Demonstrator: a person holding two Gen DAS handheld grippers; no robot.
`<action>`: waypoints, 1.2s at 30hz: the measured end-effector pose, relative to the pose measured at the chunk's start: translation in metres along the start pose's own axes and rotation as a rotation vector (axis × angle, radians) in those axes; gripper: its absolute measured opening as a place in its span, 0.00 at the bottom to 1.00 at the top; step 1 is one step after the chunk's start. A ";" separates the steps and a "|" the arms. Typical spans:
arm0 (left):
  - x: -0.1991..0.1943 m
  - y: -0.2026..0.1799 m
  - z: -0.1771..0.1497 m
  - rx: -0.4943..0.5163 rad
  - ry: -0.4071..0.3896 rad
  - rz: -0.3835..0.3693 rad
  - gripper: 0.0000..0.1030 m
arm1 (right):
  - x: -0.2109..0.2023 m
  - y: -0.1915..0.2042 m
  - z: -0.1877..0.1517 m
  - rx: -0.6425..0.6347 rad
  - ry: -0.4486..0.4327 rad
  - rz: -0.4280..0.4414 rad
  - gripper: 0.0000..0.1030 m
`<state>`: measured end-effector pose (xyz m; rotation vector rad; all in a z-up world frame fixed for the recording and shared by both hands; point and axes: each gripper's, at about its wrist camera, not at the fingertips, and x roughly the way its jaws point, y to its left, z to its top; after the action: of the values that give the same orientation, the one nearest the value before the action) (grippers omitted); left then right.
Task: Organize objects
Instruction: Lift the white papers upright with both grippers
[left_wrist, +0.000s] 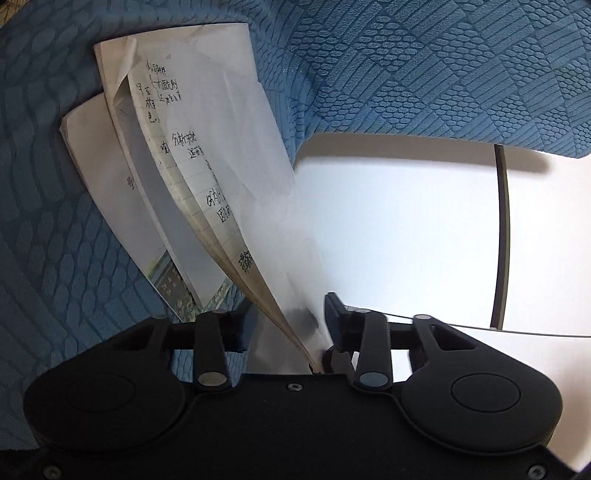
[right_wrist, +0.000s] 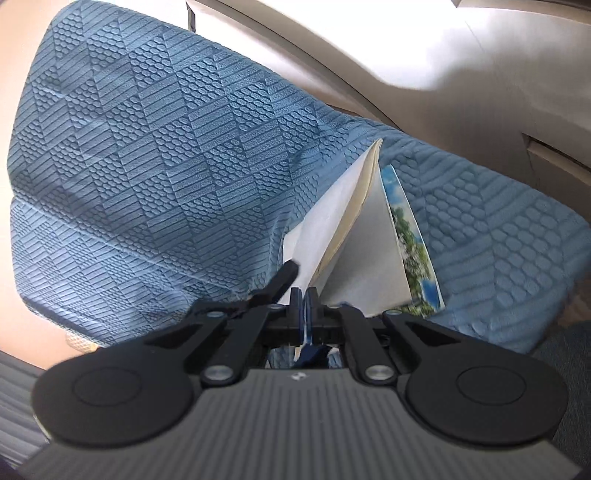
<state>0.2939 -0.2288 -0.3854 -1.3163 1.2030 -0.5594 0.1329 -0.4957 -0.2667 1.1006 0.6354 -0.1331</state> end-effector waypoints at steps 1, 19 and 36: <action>0.000 -0.002 -0.001 0.005 0.000 0.002 0.20 | -0.002 0.000 -0.001 0.001 0.003 0.001 0.04; -0.027 -0.024 -0.008 0.055 0.017 0.030 0.03 | 0.020 -0.057 0.017 0.240 -0.021 0.066 0.48; -0.072 -0.029 -0.018 0.104 0.033 0.120 0.03 | 0.022 -0.075 0.031 0.197 -0.021 0.000 0.09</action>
<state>0.2612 -0.1804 -0.3309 -1.1430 1.2543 -0.5518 0.1331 -0.5526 -0.3289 1.2873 0.6129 -0.2102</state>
